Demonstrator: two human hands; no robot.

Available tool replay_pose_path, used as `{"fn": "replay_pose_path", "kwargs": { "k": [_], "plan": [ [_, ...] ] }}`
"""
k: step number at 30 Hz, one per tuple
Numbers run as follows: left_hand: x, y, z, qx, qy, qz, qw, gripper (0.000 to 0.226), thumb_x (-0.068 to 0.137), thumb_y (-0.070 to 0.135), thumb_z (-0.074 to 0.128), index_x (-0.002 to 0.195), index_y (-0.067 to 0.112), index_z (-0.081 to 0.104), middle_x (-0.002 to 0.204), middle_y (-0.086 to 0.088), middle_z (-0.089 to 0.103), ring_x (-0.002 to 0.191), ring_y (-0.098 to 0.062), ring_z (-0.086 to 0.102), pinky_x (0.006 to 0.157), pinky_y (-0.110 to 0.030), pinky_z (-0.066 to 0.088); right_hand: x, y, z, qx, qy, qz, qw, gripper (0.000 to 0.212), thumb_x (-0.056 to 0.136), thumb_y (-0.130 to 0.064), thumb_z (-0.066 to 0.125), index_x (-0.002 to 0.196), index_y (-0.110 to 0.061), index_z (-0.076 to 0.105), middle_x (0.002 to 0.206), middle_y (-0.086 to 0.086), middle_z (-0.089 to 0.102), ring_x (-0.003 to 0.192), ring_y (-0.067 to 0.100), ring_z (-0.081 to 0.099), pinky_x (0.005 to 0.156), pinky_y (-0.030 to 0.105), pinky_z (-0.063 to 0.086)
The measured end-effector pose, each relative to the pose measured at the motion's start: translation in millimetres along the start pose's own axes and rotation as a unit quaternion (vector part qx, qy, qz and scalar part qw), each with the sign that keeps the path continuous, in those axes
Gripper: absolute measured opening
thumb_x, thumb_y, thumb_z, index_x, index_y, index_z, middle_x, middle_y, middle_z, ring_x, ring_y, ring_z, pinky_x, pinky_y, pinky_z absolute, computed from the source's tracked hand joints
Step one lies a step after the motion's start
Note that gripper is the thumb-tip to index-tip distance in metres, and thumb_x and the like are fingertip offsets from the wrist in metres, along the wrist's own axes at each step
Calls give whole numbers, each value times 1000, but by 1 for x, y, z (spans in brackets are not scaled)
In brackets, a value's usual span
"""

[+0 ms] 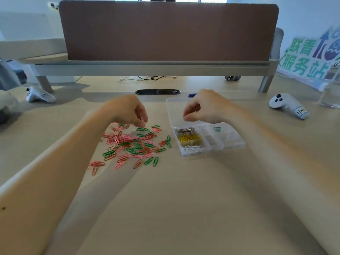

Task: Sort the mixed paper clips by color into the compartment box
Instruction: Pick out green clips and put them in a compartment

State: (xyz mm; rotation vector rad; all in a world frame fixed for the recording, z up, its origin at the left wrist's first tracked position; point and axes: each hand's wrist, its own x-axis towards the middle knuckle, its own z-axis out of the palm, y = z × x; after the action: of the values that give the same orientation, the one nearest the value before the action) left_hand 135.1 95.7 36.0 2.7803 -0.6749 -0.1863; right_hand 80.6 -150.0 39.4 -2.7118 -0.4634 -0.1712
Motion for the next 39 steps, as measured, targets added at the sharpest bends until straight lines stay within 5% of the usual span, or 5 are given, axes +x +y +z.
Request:
{"fn": "replay_pose_path", "kwargs": {
  "k": [5, 11, 23, 29, 39],
  "plan": [
    [4, -14, 6, 22, -13, -7, 1000, 26, 79, 21, 76, 104, 23, 71, 98, 5, 69, 82, -9, 63, 64, -20, 44, 43, -41, 37, -32, -64, -31, 997, 15, 87, -19, 71, 101, -17, 74, 92, -7, 67, 85, 7, 62, 75, 20, 48],
    [16, -17, 22, 39, 17, 10, 999, 16, 80, 26, 76, 95, 24, 72, 90, 7, 65, 82, -10, 59, 83, -29, 48, 69, -43, 61, -106, -37, -8, 994, 13, 83, -20, 74, 96, -20, 72, 102, 1, 66, 91, 19, 60, 83, 37, 54],
    [23, -15, 23, 76, 28, 26, 996, 3, 85, 15, 67, 84, 17, 69, 81, 5, 65, 78, -13, 59, 75, -27, 47, 72, -43, 69, -84, -46, -11, 995, 10, 87, -12, 66, 94, -15, 71, 91, -1, 61, 85, 17, 56, 78, 34, 49],
    [18, -2, 15, -81, 87, 40, 992, 6, 82, 9, 73, 78, 12, 70, 65, 3, 71, 54, -6, 67, 54, -16, 52, 63, -24, 38, 34, 4, -15, 999, 5, 87, -14, 70, 89, -15, 74, 74, -12, 60, 72, -1, 56, 68, 20, 43],
    [41, 106, 37, -160, 83, 143, 973, 3, 78, 11, 77, 80, 10, 75, 72, 0, 72, 57, -7, 69, 59, -14, 54, -4, 68, -28, 50, -47, 115, 991, 7, 81, -13, 75, 83, -19, 76, 78, 3, 74, 78, 22, 70, 71, 35, 58]
  ]
}}
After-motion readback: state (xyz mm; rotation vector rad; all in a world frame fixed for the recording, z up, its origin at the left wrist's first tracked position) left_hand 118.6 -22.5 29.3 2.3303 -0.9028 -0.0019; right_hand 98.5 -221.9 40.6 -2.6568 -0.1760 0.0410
